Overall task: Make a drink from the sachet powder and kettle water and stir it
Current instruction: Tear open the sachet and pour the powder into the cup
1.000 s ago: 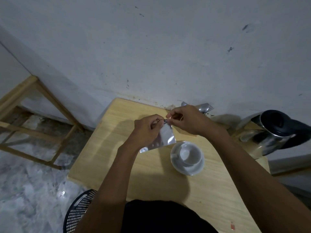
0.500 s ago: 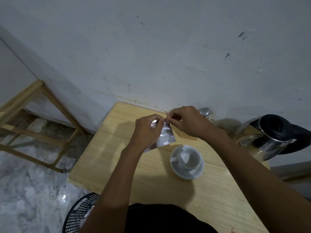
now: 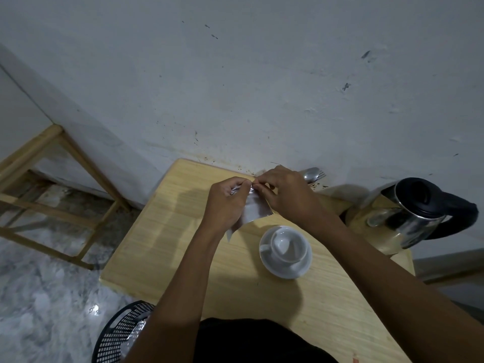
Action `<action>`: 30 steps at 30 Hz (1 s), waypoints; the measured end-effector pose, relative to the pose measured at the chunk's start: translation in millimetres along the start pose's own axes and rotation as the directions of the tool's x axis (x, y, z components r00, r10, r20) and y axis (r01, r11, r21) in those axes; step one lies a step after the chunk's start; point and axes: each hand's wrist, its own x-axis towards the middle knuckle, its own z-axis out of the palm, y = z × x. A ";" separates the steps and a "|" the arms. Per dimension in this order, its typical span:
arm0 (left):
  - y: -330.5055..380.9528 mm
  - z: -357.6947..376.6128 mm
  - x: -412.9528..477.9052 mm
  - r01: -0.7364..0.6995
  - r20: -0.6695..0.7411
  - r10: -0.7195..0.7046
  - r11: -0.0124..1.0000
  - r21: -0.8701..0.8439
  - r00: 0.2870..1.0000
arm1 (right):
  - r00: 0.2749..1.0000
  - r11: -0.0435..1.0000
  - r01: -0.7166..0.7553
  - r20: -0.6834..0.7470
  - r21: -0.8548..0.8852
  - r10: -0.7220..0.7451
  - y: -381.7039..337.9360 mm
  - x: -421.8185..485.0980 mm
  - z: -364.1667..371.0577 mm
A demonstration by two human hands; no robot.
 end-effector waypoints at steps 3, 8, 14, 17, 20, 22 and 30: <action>0.2 2.2 -1.5 0.028 -0.003 -0.028 0.999 -0.043 1.000 | 0.998 0.999 0.051 -0.031 0.007 -0.050 0.9 -2.3 0.0; -1.5 4.5 -4.5 0.058 0.014 -0.058 0.997 -0.055 0.998 | 0.993 0.994 0.107 -0.041 -0.035 -0.109 7.7 -7.0 2.3; -5.1 0.2 -9.6 0.004 0.055 -0.008 0.996 0.089 0.998 | 0.989 0.997 -0.035 0.143 0.066 0.025 2.1 -6.5 -7.4; -1.8 -5.6 -11.5 -0.085 0.112 0.066 0.981 0.175 0.991 | 0.940 0.994 -0.087 0.336 0.068 0.059 2.7 1.1 -18.0; 3.2 -10.3 -11.7 -0.148 0.143 0.118 0.966 0.214 0.983 | 0.900 0.999 -0.032 0.434 -0.012 0.034 1.1 8.1 -27.2; 7.0 -12.5 -11.8 -0.177 0.140 0.149 0.961 0.211 0.979 | 0.886 0.998 0.011 0.464 -0.067 0.022 -1.1 12.5 -32.9; 22.2 -13.1 -8.8 -0.123 0.125 0.110 0.988 0.098 0.986 | 0.908 0.974 0.198 0.395 -0.112 -0.140 -7.0 19.1 -42.3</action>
